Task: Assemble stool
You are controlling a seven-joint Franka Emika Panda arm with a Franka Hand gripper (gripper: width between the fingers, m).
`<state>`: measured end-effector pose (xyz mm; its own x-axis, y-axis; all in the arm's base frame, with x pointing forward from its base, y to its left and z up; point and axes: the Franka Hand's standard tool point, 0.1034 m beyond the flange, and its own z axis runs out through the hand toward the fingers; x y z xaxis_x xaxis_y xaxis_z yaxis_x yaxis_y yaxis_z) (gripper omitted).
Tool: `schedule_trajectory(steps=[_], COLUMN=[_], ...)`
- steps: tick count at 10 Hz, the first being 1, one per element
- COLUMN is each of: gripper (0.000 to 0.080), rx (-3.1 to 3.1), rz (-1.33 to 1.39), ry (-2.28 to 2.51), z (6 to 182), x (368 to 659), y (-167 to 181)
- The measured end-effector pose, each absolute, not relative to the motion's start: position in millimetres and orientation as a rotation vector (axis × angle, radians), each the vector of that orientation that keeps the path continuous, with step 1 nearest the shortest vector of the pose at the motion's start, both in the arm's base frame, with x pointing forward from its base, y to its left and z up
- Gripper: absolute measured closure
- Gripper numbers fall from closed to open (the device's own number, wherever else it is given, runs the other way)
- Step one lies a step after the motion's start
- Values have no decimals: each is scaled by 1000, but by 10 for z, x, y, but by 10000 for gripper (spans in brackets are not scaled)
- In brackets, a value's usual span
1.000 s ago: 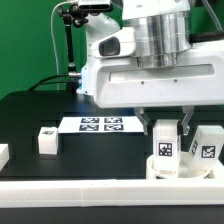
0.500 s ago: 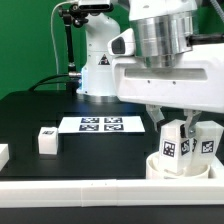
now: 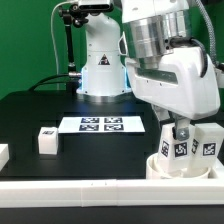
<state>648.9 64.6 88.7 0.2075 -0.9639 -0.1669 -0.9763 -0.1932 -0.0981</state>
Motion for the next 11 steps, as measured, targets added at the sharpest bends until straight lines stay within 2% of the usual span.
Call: schedule_trajectory(steps=[6, 7, 8, 9, 10, 11], gripper=[459, 344, 344, 221, 162, 153], rx=[-2056, -2074, -2103, -2140, -2198, -2301], rz=[173, 171, 166, 163, 162, 138], ry=[2124, 2106, 2073, 2028, 1956, 1825], z=[903, 902, 911, 970, 1061, 1109], x=[6488, 6487, 6489, 6495, 6496, 6507], y=[647, 654, 656, 662, 661, 660])
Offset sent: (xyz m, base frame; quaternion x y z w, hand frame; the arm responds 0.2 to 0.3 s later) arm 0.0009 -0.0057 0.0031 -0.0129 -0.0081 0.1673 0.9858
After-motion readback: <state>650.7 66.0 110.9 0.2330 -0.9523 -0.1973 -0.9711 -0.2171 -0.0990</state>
